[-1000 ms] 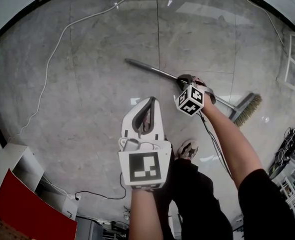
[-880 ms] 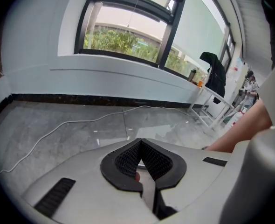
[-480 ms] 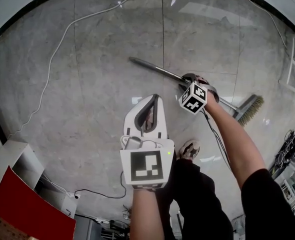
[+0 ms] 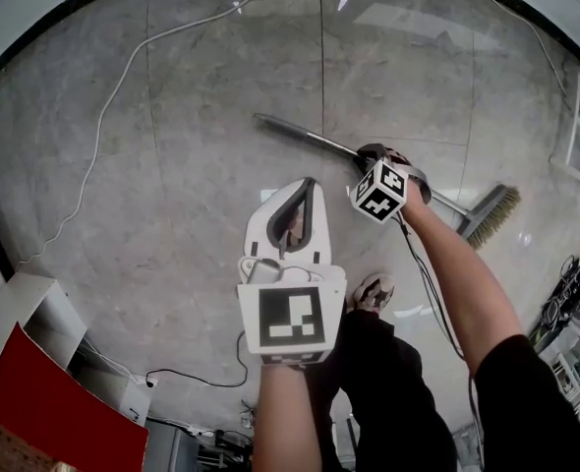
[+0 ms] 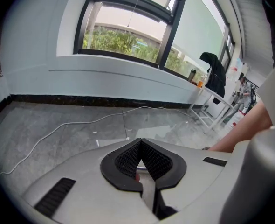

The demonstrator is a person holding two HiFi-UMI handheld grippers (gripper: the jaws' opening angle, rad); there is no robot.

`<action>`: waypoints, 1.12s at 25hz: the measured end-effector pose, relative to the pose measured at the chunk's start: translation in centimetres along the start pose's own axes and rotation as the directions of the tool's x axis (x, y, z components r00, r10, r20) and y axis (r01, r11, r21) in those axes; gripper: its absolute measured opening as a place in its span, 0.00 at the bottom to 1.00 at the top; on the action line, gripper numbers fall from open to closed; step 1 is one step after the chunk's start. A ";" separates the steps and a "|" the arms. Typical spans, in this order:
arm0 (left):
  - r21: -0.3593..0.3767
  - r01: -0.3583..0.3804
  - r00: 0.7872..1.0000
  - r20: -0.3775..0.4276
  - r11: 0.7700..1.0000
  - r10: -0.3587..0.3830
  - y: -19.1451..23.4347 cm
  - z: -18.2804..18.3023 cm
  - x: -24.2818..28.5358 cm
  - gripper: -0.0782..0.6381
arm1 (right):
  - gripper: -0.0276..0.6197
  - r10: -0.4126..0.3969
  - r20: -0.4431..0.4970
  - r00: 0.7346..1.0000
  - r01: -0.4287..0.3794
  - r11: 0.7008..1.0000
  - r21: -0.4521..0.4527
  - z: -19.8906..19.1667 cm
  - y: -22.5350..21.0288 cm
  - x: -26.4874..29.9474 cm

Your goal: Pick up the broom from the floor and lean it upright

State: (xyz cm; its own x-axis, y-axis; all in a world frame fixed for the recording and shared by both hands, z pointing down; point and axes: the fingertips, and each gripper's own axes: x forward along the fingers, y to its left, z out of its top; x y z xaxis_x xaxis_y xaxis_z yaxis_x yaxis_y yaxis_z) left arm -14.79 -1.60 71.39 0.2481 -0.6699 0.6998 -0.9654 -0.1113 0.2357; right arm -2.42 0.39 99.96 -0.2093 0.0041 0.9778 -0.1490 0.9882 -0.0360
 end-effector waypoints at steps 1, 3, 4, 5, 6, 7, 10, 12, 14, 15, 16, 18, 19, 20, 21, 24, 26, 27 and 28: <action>0.013 0.008 1.000 0.001 1.000 -0.008 -0.2 0.1 0.1 0.12 | 0.16 -0.007 0.007 1.000 0.007 1.000 0.004 0.2 -0.2 -0.7; 0.050 0.030 1.000 -0.007 0.998 -0.030 -0.7 -0.2 -0.3 0.12 | 0.16 -0.021 0.032 0.999 0.020 1.000 0.014 0.8 -0.4 -2.7; 0.068 0.042 0.999 -0.016 0.997 -0.041 -1.1 -0.5 -0.8 0.12 | 0.16 -0.022 0.048 0.999 0.021 1.000 0.019 1.1 -0.2 -3.8; 0.083 0.058 0.998 -0.024 0.995 -0.056 -1.7 -0.8 -1.2 0.12 | 0.16 -0.023 0.063 0.998 0.021 0.999 0.025 1.3 0.0 -5.0; 0.095 0.075 0.997 -0.029 0.993 -0.073 -2.4 -0.9 -1.7 0.12 | 0.16 -0.026 0.076 0.997 0.023 0.999 0.031 1.3 -0.1 -6.3; 0.104 0.089 0.996 -0.034 0.991 -0.086 -3.1 -1.1 -2.1 0.12 | 0.16 -0.032 0.088 0.996 0.029 0.999 0.036 1.3 -0.3 -7.6; 0.146 0.118 0.991 -0.072 0.982 -0.108 -5.0 -1.6 -3.2 0.12 | 0.16 -0.064 0.112 0.992 0.059 0.997 0.051 1.2 -1.6 -11.4; 0.199 0.137 0.986 -0.119 0.970 -0.115 -6.0 -1.8 -4.3 0.12 | 0.16 -0.071 0.114 0.991 0.064 0.996 0.066 1.0 -1.7 -13.8; 0.239 0.147 0.983 -0.142 0.960 -0.116 -6.5 -0.9 -5.4 0.12 | 0.16 -0.075 0.112 0.991 0.066 0.994 0.083 0.8 -1.8 -16.4; 0.241 0.150 0.983 -0.144 0.959 -0.118 -6.6 -0.2 -6.0 0.12 | 0.16 -0.079 0.113 0.991 0.069 0.994 0.089 0.7 -1.8 -17.6; 0.236 0.152 0.983 -0.142 0.960 -0.121 -6.7 0.6 -6.4 0.12 | 0.16 -0.082 0.114 0.990 0.071 0.993 0.094 0.7 -1.8 -18.9; 0.238 0.151 0.984 -0.129 0.959 -0.123 -6.5 2.6 -7.2 0.12 | 0.16 -0.092 0.119 0.989 0.080 0.991 0.105 0.7 -1.9 -21.1; 0.250 0.149 0.985 -0.121 0.957 -0.122 -6.5 3.7 -7.4 0.12 | 0.16 -0.100 0.123 0.987 0.086 0.990 0.114 0.8 -2.1 -22.0; 0.263 0.149 0.986 -0.114 0.953 -0.123 -6.5 4.7 -7.7 0.12 | 0.16 -0.108 0.127 0.986 0.092 0.988 0.124 0.9 -2.4 -22.9; 0.275 0.151 0.986 -0.109 0.950 -0.125 -6.6 5.6 -8.0 0.12 | 0.16 -0.116 0.131 0.985 0.099 0.986 0.134 0.9 -2.6 -23.8; 0.294 0.157 0.986 -0.105 0.943 -0.131 -7.1 7.3 -9.0 0.12 | 0.16 -0.136 0.145 0.980 0.113 0.981 0.158 1.2 -2.9 -26.2; 0.306 0.161 0.985 -0.110 0.939 -0.133 -7.7 7.9 -9.7 0.12 | 0.16 -0.147 0.159 0.976 0.121 0.979 0.167 1.3 -2.9 -27.8; 0.311 0.163 0.985 -0.112 0.936 -0.134 -8.0 8.1 -10.1 0.12 | 0.16 -0.154 0.168 0.974 0.125 0.977 0.172 1.4 -2.9 -28.6; 0.315 0.165 0.984 -0.114 0.935 -0.136 -8.3 8.3 -10.5 0.12 | 0.16 -0.161 0.176 0.971 0.129 0.976 0.178 1.5 -2.9 -29.4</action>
State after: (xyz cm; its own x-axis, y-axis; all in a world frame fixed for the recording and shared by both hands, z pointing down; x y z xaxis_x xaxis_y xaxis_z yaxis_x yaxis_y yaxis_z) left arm -10.03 0.27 56.43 0.3841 -0.5604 0.7338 -0.8865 -0.4460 0.1234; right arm 2.70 -2.86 71.01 -0.3497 -0.1819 0.9190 -0.3442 0.9373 0.0545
